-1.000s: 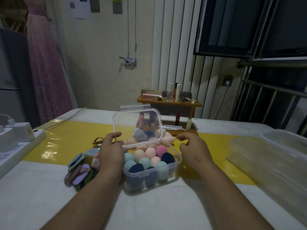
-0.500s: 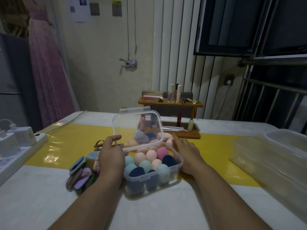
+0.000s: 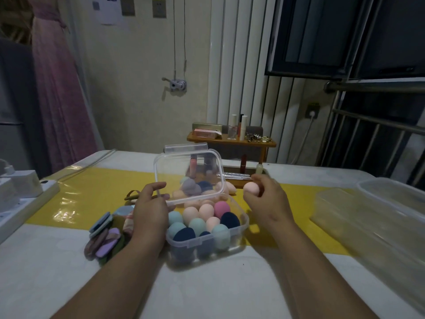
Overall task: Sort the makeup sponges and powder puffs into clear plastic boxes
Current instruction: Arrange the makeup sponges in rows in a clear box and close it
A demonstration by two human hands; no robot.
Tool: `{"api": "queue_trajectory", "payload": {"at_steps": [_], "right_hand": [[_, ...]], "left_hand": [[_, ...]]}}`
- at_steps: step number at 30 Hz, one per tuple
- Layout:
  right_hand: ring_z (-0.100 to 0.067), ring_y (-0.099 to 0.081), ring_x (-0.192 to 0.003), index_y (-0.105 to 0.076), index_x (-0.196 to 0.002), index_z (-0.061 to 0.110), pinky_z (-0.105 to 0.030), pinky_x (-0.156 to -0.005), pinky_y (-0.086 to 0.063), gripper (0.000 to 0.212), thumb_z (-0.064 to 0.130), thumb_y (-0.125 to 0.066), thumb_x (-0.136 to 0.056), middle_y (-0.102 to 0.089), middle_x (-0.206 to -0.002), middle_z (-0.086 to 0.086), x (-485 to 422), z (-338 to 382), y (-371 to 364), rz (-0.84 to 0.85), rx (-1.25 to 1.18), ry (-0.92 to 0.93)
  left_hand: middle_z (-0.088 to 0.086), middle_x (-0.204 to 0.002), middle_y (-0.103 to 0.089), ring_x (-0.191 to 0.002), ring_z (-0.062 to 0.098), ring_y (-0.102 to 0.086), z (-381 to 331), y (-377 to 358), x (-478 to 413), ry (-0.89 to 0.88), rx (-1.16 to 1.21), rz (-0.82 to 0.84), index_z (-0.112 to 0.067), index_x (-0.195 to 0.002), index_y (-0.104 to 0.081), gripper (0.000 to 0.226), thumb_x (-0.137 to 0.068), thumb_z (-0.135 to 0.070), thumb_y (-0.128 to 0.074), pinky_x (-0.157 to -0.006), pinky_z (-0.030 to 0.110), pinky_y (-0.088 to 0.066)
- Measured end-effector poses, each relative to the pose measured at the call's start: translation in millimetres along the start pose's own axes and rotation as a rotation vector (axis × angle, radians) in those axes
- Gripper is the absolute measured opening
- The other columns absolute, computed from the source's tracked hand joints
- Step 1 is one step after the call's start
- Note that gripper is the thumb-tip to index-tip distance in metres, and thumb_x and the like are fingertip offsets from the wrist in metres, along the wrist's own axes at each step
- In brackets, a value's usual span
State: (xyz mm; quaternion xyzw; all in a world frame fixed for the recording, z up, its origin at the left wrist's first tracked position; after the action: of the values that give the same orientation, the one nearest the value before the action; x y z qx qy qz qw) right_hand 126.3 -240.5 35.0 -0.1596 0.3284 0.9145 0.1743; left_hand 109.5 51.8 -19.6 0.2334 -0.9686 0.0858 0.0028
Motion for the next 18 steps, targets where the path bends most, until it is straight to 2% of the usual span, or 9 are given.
{"api": "queue_trajectory", "payload": {"at_steps": [3,5,7,9,12,14,16,18], "right_hand": [[-0.015,-0.057,-0.082,-0.066,-0.094,0.025,-0.029,-0.064,-0.046,0.011,0.019,-0.063,-0.087,-0.063,-0.092,0.002,3.9,23.4,11.1,0.056,-0.103,0.069],[-0.015,-0.056,-0.079,-0.066,-0.086,0.024,-0.032,-0.066,-0.046,0.007,0.018,-0.062,-0.087,-0.063,-0.084,0.003,10.8,39.7,5.6,0.211,-0.133,0.098],[-0.015,-0.055,-0.075,-0.064,-0.076,0.028,-0.031,-0.065,-0.044,0.008,0.026,-0.062,-0.083,-0.061,-0.079,0.004,20.5,48.3,-7.3,0.388,-0.061,0.106],[-0.018,-0.053,-0.070,-0.060,-0.065,0.028,-0.032,-0.062,-0.041,0.013,0.038,-0.055,-0.071,-0.057,-0.071,0.004,27.6,48.4,-16.5,0.479,0.086,0.094],[-0.016,-0.053,-0.071,-0.055,-0.063,0.032,-0.031,-0.060,-0.040,0.017,0.046,-0.047,-0.065,-0.056,-0.072,0.006,34.3,46.1,-26.7,0.561,0.268,0.077],[-0.013,-0.053,-0.072,-0.050,-0.064,0.037,-0.028,-0.058,-0.038,0.014,0.047,-0.049,-0.073,-0.055,-0.074,0.009,37.4,49.5,-29.6,0.597,0.349,0.088],[-0.011,-0.051,-0.074,-0.048,-0.065,0.039,-0.026,-0.057,-0.035,0.020,0.041,-0.052,-0.085,-0.053,-0.076,0.010,39.9,53.9,-31.5,0.621,0.431,0.111],[-0.014,-0.053,-0.078,-0.053,-0.073,0.036,-0.028,-0.059,-0.038,0.015,0.035,-0.053,-0.088,-0.056,-0.080,0.007,40.5,54.5,-35.1,0.641,0.464,0.125]], "left_hand": [[0.006,-0.114,-0.062,-0.099,0.030,-0.062,0.7,-1.5,0.3,-0.001,0.011,0.017,-0.039,-0.094,-0.067,0.055,-0.083,0.010,-0.043,-0.074,0.043,-0.057],[0.006,-0.115,-0.061,-0.099,0.030,-0.062,0.2,-1.9,0.3,-0.009,0.012,0.020,-0.039,-0.095,-0.066,0.054,-0.084,0.009,-0.043,-0.069,0.039,-0.055],[0.006,-0.114,-0.061,-0.098,0.029,-0.062,-0.2,-2.5,1.0,-0.009,0.013,0.022,-0.039,-0.095,-0.066,0.054,-0.085,0.009,-0.042,-0.069,0.038,-0.054],[0.007,-0.115,-0.061,-0.098,0.029,-0.061,-0.2,-2.7,1.1,-0.011,0.010,0.020,-0.038,-0.094,-0.065,0.053,-0.086,0.009,-0.043,-0.068,0.036,-0.053],[0.007,-0.117,-0.060,-0.099,0.029,-0.061,0.1,-2.1,0.1,-0.020,0.002,0.011,-0.039,-0.094,-0.065,0.050,-0.087,0.007,-0.045,-0.066,0.035,-0.052],[0.007,-0.117,-0.061,-0.099,0.029,-0.061,1.0,-1.8,-0.6,-0.018,-0.006,0.008,-0.039,-0.095,-0.065,0.052,-0.087,0.008,-0.045,-0.065,0.034,-0.051],[0.007,-0.116,-0.061,-0.099,0.028,-0.061,-0.1,-1.7,-0.7,-0.023,-0.010,0.006,-0.038,-0.097,-0.065,0.052,-0.087,0.009,-0.044,-0.062,0.032,-0.049],[0.007,-0.115,-0.061,-0.099,0.028,-0.061,-0.6,-1.7,-0.6,-0.022,-0.018,0.008,-0.037,-0.103,-0.065,0.052,-0.088,0.009,-0.044,-0.064,0.033,-0.050]]}}
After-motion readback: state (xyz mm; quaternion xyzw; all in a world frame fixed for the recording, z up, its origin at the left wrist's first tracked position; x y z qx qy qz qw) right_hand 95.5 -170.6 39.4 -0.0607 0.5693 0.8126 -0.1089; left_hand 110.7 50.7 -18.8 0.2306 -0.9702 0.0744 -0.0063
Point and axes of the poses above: each hand's wrist, its own x-axis away from the middle knuckle, its own y-axis out of the back of the hand, z = x × y, the point moved 10 cm from there along -x, towards the middle knuckle
